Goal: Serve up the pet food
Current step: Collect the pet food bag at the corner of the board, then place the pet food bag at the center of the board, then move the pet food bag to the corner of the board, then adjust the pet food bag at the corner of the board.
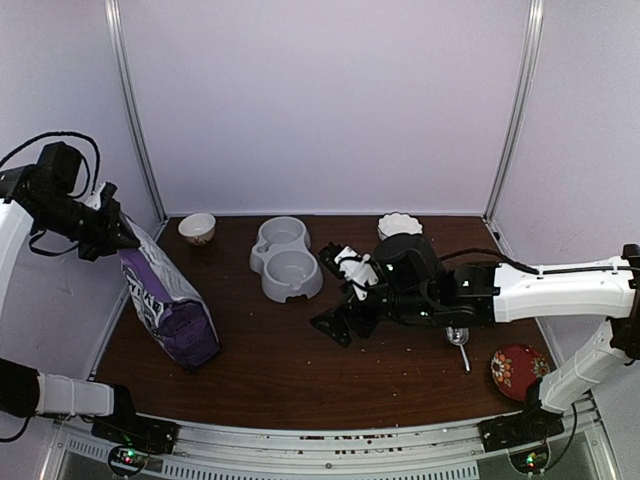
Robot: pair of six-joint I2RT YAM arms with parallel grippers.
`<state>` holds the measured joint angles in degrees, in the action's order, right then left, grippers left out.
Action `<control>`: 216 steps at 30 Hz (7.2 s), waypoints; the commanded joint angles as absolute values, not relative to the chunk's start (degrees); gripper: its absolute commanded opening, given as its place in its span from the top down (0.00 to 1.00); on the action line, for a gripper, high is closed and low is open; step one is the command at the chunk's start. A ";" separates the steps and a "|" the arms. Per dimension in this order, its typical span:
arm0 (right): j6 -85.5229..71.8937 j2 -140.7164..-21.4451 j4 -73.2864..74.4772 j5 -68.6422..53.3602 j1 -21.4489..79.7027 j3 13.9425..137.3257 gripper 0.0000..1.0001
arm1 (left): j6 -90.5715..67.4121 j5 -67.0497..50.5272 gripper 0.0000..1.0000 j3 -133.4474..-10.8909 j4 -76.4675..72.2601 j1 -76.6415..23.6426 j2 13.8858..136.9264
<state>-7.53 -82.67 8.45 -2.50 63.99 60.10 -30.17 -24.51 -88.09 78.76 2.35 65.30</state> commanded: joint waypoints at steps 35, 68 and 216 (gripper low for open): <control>-6.76 -85.39 11.34 -5.89 68.20 67.99 0.00 | -17.21 -27.71 0.77 -93.67 67.04 -14.58 70.88; -13.48 -101.63 -4.46 17.49 85.94 84.07 0.02 | -16.23 25.28 0.02 -62.68 35.76 -14.44 42.06; -20.96 -122.13 41.75 -14.06 70.99 135.41 0.66 | -19.25 -37.31 0.36 -55.61 40.71 -14.59 39.17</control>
<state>-20.97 -121.47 42.59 -12.80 71.31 136.22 -18.72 -36.27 -56.23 44.49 -14.37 39.35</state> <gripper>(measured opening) 0.352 0.643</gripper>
